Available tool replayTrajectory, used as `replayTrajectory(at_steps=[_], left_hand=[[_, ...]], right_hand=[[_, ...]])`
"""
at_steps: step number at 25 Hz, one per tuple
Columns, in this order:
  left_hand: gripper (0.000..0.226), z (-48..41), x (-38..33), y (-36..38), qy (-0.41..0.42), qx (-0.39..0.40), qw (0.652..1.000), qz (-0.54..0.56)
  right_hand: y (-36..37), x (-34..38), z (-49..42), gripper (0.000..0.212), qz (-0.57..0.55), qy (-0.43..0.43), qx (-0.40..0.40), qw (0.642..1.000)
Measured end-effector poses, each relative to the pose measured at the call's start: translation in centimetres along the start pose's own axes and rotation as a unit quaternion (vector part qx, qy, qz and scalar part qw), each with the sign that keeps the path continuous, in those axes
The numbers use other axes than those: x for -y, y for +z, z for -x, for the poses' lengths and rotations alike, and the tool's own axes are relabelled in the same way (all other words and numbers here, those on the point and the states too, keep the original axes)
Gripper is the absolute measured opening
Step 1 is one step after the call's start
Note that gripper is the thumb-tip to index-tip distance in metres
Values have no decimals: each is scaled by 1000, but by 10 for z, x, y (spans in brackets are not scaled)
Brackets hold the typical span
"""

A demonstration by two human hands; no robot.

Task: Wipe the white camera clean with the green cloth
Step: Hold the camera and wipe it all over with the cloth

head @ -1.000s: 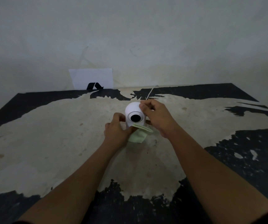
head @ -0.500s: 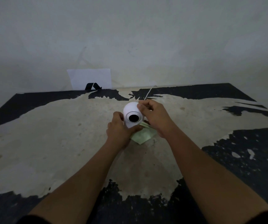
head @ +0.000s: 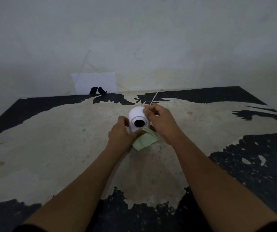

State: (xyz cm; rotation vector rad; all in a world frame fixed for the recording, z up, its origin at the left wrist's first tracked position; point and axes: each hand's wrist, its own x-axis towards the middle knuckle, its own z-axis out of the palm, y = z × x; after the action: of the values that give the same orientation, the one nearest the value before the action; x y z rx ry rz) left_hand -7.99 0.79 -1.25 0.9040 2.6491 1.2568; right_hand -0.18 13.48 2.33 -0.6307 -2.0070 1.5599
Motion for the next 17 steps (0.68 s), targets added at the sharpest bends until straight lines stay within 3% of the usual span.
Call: replayTrajectory(at_steps=[3,6,12,17], left_hand=[[61,1,-10,13,-43,-55,997,-30],[56,4,-8,10,-32,-35,998,30],[22,20,15,-11,29,7,997,-67],[13,41,3,-30,51,12,998,28]], right_hand=[[0,1,1,29,24,-13,-10,1000],[0,-1,1,28,8,-6,-4,1000],[2,-1,1,33,12,3,-1,1000],[-11,15,38,67,32,-25,-33,999]])
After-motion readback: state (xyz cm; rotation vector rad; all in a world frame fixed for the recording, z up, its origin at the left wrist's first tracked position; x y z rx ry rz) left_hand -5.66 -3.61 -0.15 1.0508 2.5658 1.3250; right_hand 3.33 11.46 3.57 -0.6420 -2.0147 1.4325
